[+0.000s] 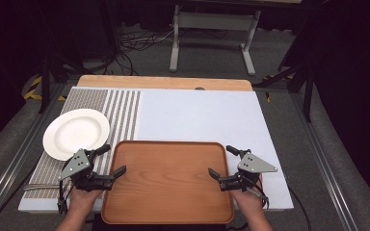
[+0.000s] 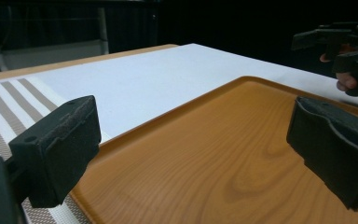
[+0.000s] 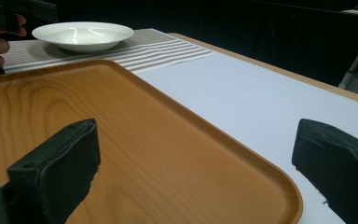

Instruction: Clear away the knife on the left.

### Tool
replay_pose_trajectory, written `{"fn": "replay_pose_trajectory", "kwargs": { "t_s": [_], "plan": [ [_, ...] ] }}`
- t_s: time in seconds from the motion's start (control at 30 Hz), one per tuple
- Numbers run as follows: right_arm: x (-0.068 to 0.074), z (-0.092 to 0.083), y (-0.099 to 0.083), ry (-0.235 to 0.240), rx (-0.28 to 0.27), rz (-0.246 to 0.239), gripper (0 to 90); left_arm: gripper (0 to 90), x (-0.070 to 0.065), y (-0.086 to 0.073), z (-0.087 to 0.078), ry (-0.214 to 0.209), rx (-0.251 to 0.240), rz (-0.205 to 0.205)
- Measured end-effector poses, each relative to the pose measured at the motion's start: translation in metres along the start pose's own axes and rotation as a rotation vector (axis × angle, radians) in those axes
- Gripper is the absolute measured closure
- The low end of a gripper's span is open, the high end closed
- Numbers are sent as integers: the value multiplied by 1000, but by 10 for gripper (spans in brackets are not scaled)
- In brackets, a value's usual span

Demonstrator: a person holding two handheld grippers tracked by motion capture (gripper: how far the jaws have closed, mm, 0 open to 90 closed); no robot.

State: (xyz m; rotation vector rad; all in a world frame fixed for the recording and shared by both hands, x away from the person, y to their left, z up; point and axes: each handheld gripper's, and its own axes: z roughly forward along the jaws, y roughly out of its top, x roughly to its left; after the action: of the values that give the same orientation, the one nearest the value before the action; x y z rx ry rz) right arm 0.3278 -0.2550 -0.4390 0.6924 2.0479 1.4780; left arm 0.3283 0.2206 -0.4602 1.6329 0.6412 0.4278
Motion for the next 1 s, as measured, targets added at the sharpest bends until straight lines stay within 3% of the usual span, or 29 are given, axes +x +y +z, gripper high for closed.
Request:
{"fn": "replay_pose_trajectory", "kwargs": {
  "t_s": [0.13, 0.3, 0.63, 1.0],
  "plan": [
    [1, -3, -1, 0, 0, -5, 15, 35, -1, 2, 0, 0, -13, -4],
    [0, -5, -1, 1, -5, -1, 15, 15, -2, 3, 0, 12, 5, 16],
    [0, -2, -2, 18, 3, -3, 16, 41, -2, 12, -1, -49, 86, 23],
    [0, 1, -2, 33, 12, -8, 17, 79, 6, 41, -14, -100, 202, 108]
  ]
}}
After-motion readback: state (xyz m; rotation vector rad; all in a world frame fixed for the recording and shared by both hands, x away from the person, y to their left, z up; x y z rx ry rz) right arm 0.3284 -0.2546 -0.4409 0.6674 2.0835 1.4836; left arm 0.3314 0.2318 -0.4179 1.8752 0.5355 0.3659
